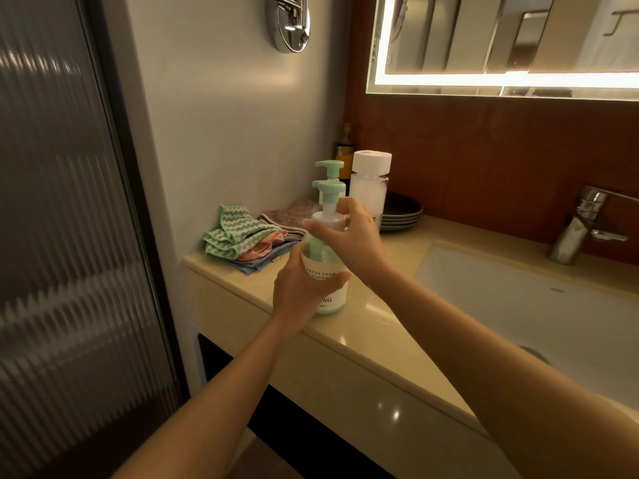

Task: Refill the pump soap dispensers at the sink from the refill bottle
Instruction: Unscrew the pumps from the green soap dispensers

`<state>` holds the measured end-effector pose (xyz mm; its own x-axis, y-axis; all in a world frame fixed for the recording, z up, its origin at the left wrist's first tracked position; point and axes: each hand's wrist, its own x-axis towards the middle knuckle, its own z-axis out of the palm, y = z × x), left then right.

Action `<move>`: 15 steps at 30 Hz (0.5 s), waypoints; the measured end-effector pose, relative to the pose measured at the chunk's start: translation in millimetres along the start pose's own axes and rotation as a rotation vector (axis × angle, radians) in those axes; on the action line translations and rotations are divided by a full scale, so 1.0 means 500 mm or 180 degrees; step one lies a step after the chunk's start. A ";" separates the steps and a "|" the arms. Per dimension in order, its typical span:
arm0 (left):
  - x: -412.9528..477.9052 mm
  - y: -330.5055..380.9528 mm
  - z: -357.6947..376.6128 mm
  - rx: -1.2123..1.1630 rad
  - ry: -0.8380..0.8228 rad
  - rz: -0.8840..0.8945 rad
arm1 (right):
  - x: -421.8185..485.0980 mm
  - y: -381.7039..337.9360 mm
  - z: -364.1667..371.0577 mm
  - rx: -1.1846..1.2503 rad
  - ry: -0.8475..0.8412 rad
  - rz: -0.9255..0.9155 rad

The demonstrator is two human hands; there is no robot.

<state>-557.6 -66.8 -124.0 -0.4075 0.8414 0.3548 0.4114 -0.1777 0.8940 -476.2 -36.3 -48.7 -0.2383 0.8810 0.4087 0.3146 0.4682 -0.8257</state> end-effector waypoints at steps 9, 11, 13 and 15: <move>-0.002 0.004 -0.003 -0.0084 -0.0095 0.0004 | -0.020 -0.013 -0.004 0.0277 -0.0200 -0.0168; -0.003 0.004 -0.004 -0.0081 -0.0111 0.0004 | -0.013 -0.010 -0.001 0.0071 -0.0075 -0.0216; -0.003 0.002 -0.005 -0.0078 -0.0101 -0.0007 | -0.004 -0.004 0.001 -0.0246 0.0184 -0.0203; -0.002 0.000 -0.004 -0.0077 -0.0075 -0.0013 | -0.001 -0.004 -0.003 -0.0437 0.0349 -0.0172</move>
<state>-558.8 -68.9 -123.6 -0.3898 0.8539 0.3449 0.3898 -0.1864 0.9019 -475.4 -37.7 -46.7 -0.1592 0.8530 0.4971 0.4285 0.5133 -0.7436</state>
